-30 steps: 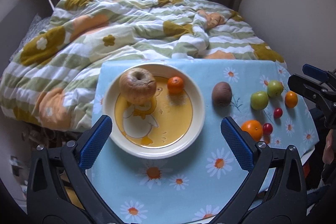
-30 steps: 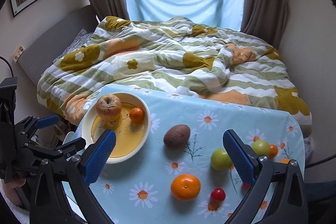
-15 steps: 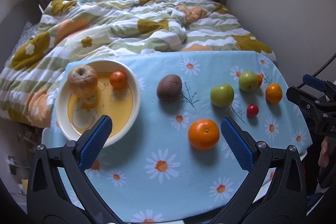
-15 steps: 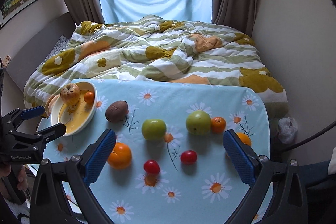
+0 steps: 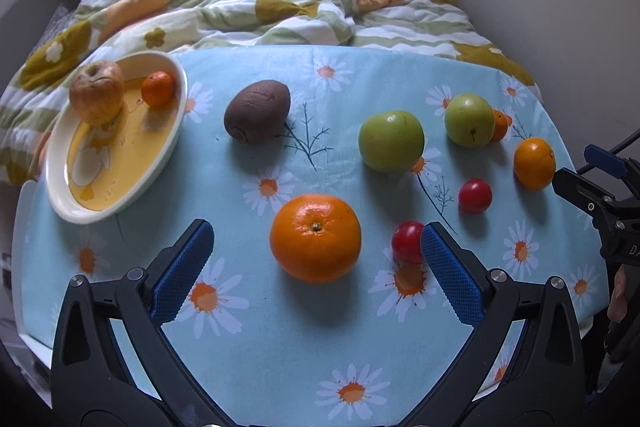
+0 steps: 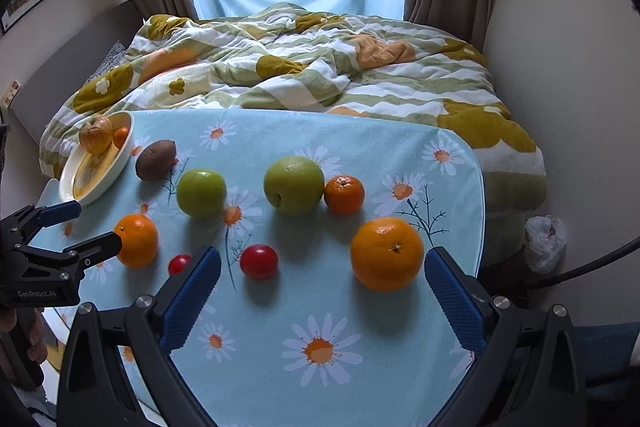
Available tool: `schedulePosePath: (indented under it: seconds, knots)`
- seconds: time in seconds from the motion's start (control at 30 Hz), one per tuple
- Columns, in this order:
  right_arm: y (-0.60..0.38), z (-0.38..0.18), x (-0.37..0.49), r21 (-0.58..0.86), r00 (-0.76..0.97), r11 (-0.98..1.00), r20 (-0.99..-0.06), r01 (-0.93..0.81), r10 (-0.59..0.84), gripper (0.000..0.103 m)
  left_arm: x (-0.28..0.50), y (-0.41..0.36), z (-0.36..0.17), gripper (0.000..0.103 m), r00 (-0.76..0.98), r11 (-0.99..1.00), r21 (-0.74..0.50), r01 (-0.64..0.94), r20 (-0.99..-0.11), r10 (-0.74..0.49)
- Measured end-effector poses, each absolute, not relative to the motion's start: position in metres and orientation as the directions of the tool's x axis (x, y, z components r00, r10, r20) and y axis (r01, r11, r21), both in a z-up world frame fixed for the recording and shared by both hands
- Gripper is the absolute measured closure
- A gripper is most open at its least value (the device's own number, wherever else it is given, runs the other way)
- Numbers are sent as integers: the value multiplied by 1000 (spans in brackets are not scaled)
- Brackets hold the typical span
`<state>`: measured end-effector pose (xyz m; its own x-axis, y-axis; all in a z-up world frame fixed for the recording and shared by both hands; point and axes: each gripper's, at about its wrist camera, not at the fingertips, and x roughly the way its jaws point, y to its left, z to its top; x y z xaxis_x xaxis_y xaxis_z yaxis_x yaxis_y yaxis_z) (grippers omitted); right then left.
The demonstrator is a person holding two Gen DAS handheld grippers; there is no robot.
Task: Organize fruits
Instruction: 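Move both grippers back over the remaining fruit, then grasp the large orange with the right gripper while the left gripper grasps a small orange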
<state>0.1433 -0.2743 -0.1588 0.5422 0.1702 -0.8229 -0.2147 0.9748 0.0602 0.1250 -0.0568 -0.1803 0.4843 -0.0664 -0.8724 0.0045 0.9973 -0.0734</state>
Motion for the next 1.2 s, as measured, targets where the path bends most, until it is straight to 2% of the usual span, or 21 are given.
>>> schedulePosePath:
  seconds: [0.23,0.37,0.53,0.6,0.67,0.77,0.87,0.93,1.0,1.2]
  knots:
    - [-290,-186,156,53,523,970,-835,-238,174,1,135,-58,-208,1,463,997,-62,-53,-886,-30]
    - [-295,-195,162,57,511,966,-840,-252,182,2,139,-59,-217,9,456,995,-63,-81,-890,-19]
    - [-300,-205,168,64,482,963,-856,-262,188,3,138,-61,-227,11,440,994,-63,-89,-898,-18]
    - [-301,-208,171,66,471,961,-861,-269,191,4,139,-60,-230,23,431,992,-85,-97,-901,-35]
    - [-302,-210,172,66,465,959,-864,-274,192,4,138,-60,-231,24,436,990,-91,-104,-899,-36]
    - [-303,-212,174,67,463,958,-864,-278,195,4,137,-65,-231,38,440,995,-56,-88,-898,-12]
    - [-302,-212,176,67,465,958,-864,-278,195,4,137,-64,-229,38,439,994,-60,-90,-898,-15]
    - [-302,-214,178,74,456,957,-867,-279,200,9,137,-64,-229,38,438,994,-60,-96,-899,-12]
    - [-302,-216,181,77,441,957,-875,-278,199,20,134,-65,-229,38,438,994,-54,-95,-899,-7]
    - [-301,-221,185,79,429,959,-882,-274,195,29,131,-67,-229,38,439,995,-45,-91,-899,0]
